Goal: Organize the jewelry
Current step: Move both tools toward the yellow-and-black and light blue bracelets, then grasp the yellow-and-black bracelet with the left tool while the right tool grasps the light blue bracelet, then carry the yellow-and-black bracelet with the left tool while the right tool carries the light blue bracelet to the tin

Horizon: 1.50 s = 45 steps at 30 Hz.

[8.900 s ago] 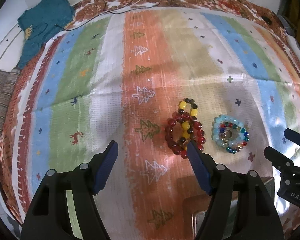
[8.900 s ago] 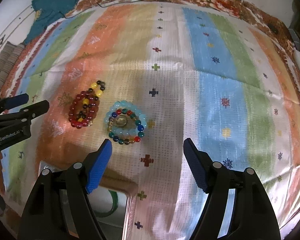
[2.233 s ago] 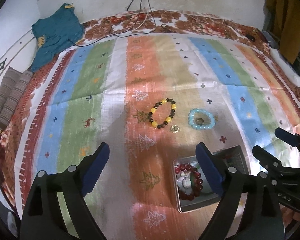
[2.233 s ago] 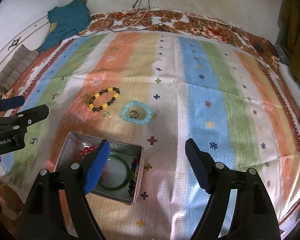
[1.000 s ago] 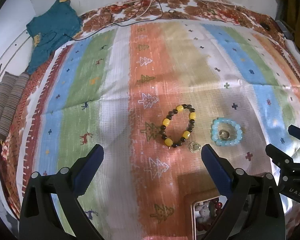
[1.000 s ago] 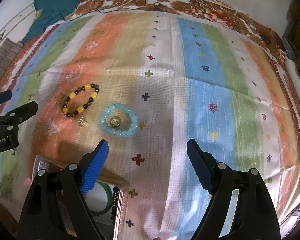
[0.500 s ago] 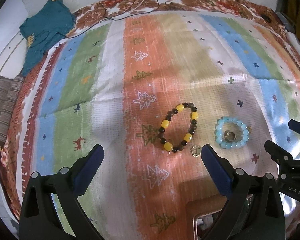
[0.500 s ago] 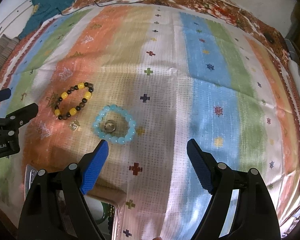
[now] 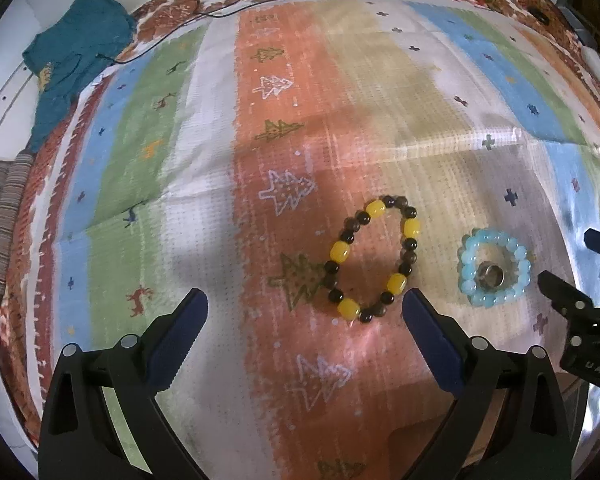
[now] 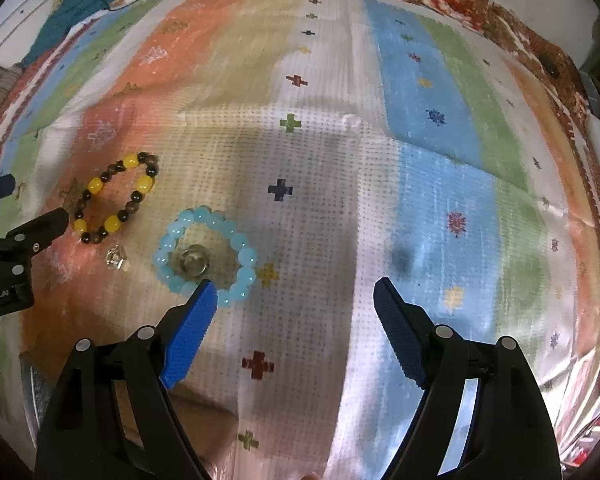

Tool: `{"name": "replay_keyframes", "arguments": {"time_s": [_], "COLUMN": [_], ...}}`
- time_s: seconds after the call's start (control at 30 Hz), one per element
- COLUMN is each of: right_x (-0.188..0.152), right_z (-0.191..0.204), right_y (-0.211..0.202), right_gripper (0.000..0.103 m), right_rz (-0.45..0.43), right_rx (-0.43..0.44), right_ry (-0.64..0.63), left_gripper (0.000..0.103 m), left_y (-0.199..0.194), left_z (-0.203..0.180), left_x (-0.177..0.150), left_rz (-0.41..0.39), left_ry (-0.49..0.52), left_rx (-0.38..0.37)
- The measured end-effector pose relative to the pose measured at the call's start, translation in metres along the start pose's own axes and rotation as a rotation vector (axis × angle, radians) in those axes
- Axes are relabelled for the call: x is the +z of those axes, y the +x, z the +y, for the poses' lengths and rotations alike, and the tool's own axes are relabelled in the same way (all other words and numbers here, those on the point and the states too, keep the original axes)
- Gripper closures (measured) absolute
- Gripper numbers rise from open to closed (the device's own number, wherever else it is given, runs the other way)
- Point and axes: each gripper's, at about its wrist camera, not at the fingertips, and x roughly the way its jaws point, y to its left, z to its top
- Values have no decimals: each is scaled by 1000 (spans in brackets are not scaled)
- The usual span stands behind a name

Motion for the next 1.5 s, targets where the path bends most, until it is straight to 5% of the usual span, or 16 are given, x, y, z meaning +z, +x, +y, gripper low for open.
{"name": "replay_keyframes", "arguments": {"time_s": [0.5,0.77,0.97,1.1,1.5], "right_x": [10,8,7,6,9], "right_z": [11,12,8,6,-7], "right_y": [23,29,27,25,1], "right_gripper": [23,51,90,91,91], "right_rz": [42,55,47,32,-41], "right_rx": [-32,-7,1,7,36], "right_ry": [-50,-64,-51,-54,-11], "left_gripper": [15,38,68,94,93], "left_y": [30,50,48,48,11], "left_z": [-3,5,8,11,10], "left_x": [11,11,12,13,14], "left_rz": [36,95,100,102,26], "left_ry": [30,7,-8,-13,-50], "left_rx": [7,-1,6,15,-24]}}
